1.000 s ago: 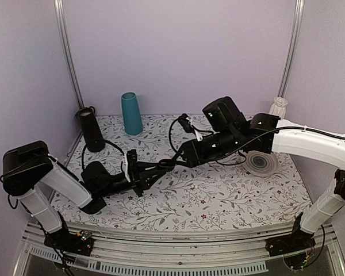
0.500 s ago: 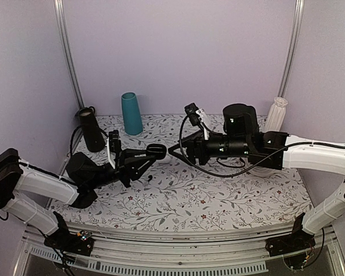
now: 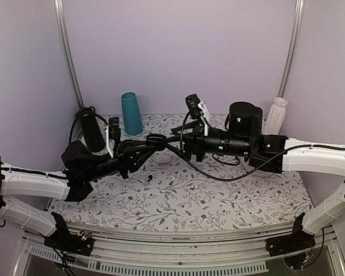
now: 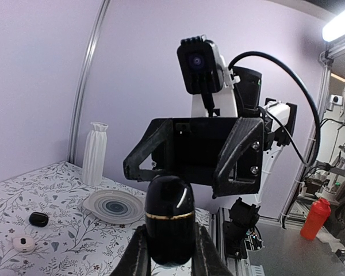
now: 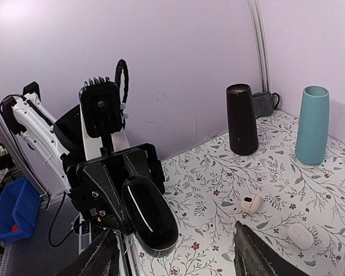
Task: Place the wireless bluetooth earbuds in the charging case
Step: Open the charging case.
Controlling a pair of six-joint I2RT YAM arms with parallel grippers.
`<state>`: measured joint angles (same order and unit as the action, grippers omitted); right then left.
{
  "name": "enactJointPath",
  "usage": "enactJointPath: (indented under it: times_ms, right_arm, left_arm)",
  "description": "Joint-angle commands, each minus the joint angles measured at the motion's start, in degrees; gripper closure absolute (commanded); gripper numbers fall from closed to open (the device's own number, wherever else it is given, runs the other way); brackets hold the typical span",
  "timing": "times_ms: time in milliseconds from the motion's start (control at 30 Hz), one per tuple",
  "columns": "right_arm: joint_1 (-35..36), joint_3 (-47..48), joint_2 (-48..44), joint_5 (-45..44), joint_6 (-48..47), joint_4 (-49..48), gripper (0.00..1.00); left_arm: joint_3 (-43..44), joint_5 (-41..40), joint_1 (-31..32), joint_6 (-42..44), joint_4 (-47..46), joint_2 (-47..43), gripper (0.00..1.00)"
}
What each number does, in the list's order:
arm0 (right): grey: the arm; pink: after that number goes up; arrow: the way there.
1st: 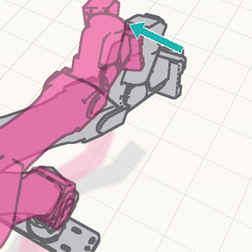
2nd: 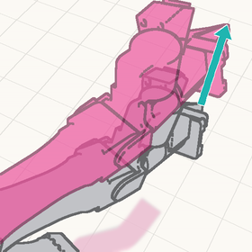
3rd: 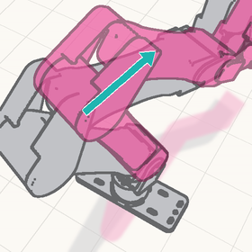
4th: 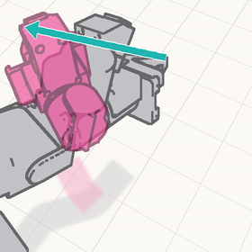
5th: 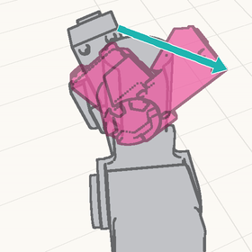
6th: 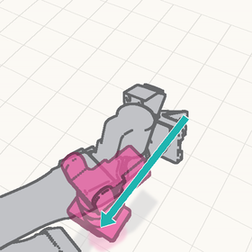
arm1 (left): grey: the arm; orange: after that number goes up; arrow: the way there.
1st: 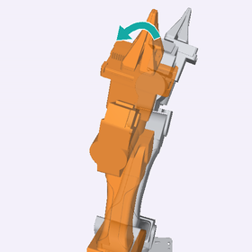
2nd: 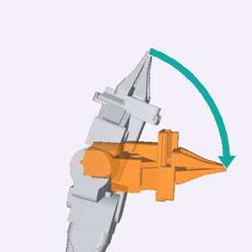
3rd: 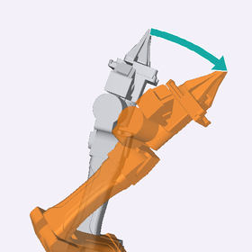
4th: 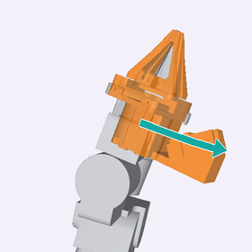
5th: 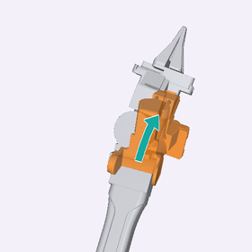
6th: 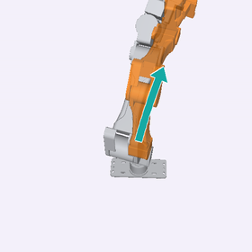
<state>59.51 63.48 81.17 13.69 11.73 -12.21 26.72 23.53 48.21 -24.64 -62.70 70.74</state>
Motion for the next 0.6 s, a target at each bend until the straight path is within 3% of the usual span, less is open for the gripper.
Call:
enactJointPath:
  times_ms: [0, 367, 567]
  right_arm:
    - [0.2, 1.4, -0.3, 0.2, 0.4, -2.1, 0.31]
    - [-0.6, 2.2, 0.7, 2.2, 2.0, -0.4, 0.30]
    - [-0.5, 2.8, 0.3, 5.8, 1.5, -0.3, 0.30]
  left_arm:
    - [2.2, 3.0, -0.5, 1.4, 2.9, -1.0, 1.00]
    - [1.6, 7.6, -0.6, 2.1, -0.1, -2.7, 1.00]
    - [2.1, 5.2, -0.6, 2.0, 2.7, -2.8, 1.00]
